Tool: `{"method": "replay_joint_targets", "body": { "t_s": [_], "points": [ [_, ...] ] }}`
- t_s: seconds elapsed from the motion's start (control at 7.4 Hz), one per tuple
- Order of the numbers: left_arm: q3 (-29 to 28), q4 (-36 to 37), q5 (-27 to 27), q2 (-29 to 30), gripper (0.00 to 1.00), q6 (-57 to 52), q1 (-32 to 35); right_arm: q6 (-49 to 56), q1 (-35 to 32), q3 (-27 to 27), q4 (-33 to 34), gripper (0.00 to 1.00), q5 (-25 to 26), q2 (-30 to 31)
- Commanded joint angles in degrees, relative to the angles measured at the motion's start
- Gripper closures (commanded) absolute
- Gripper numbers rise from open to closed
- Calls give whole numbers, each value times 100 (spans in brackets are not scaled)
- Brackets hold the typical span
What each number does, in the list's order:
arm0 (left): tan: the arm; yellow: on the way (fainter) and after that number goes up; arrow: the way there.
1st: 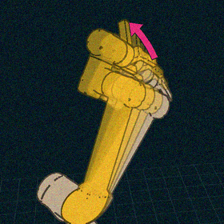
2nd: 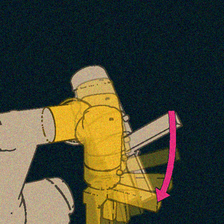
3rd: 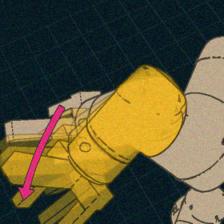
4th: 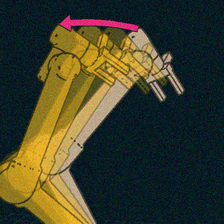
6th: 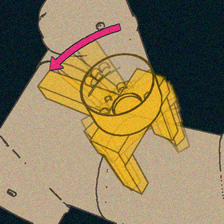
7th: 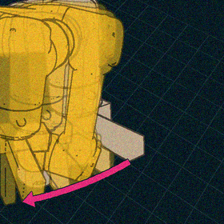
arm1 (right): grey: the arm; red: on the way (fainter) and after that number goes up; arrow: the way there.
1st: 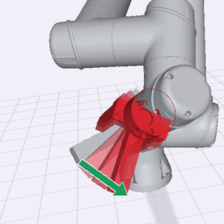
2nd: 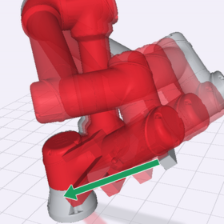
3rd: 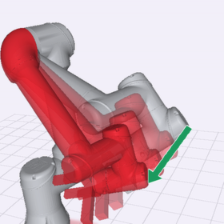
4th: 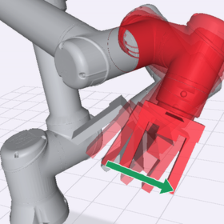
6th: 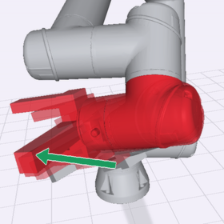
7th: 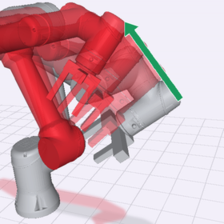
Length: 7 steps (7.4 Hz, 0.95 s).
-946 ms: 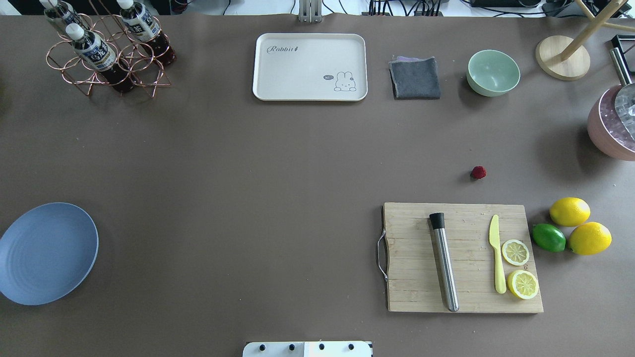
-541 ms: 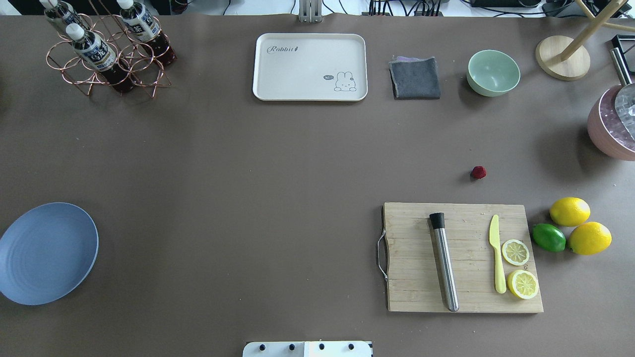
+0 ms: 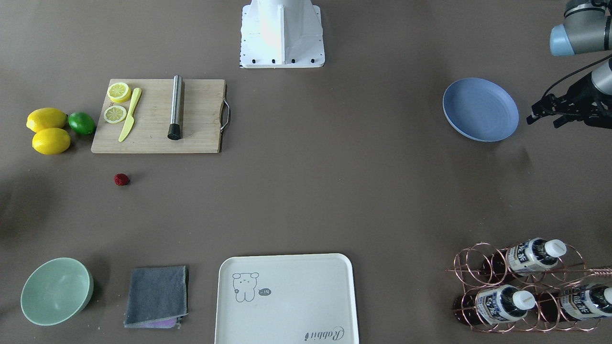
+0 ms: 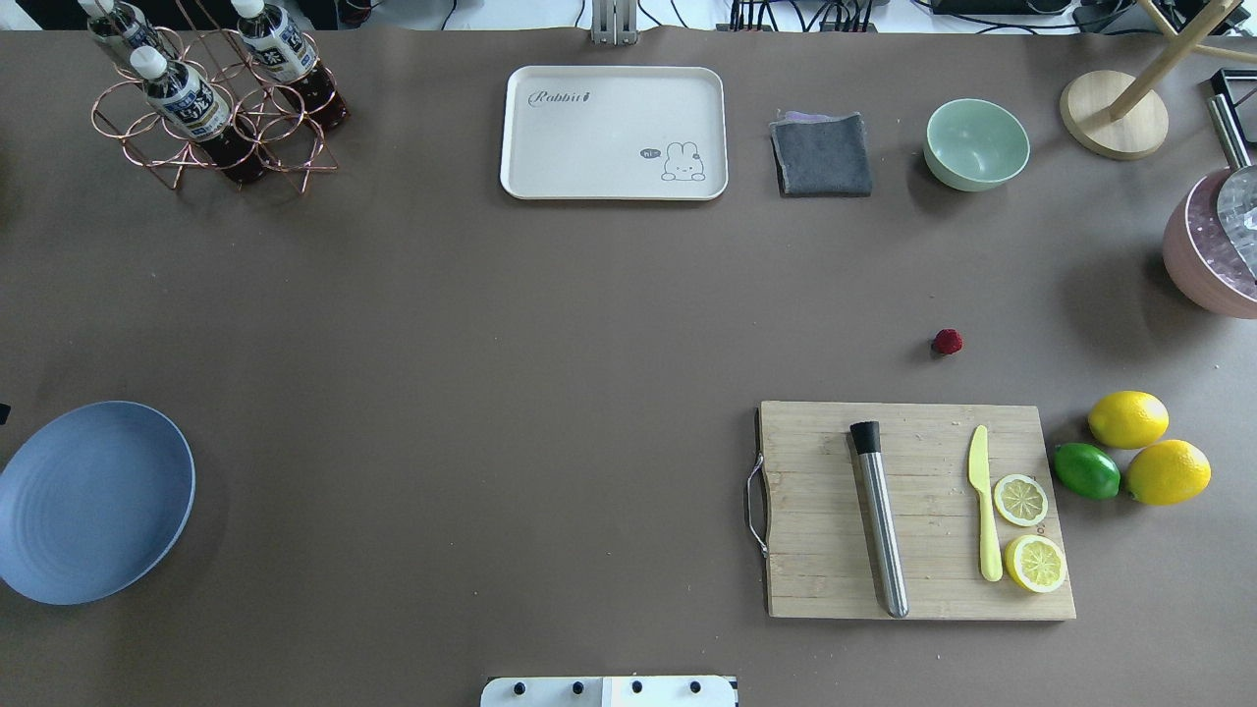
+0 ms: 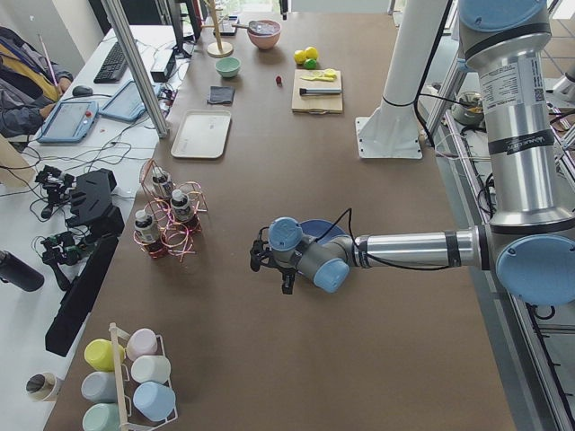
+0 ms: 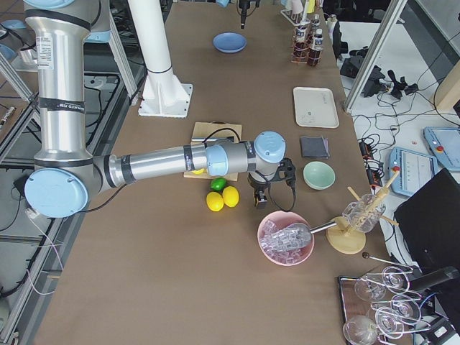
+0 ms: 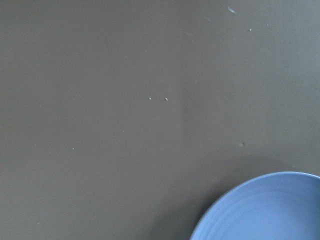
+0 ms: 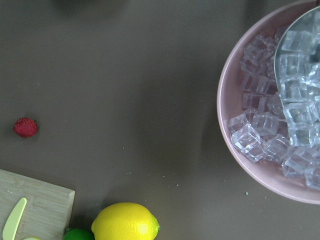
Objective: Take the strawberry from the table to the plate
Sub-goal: 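Push the blue plate inward with the left gripper while the right approaches the strawberry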
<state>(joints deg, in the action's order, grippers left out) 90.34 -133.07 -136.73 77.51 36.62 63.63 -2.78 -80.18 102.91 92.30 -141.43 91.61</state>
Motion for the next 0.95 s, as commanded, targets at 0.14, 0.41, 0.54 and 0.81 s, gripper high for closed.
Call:
{"method": "replay_joint_targets", "body": {
  "t_s": [0.14,0.41,0.54,0.81],
  "points": [
    [-148,-579,155,-7,25,644,-378,-56,99,-8,-1,0,1,-20],
    [-157,-597,155,-16,33,653,-623,-135,125,-8,-1,0,-7,-20],
    [-157,-606,146,-16,33,645,-668,-153,134,1,-1,0,-7,-20],
    [-174,-667,120,-16,68,662,-686,-345,177,1,-1,0,-7,-38]
  ]
}}
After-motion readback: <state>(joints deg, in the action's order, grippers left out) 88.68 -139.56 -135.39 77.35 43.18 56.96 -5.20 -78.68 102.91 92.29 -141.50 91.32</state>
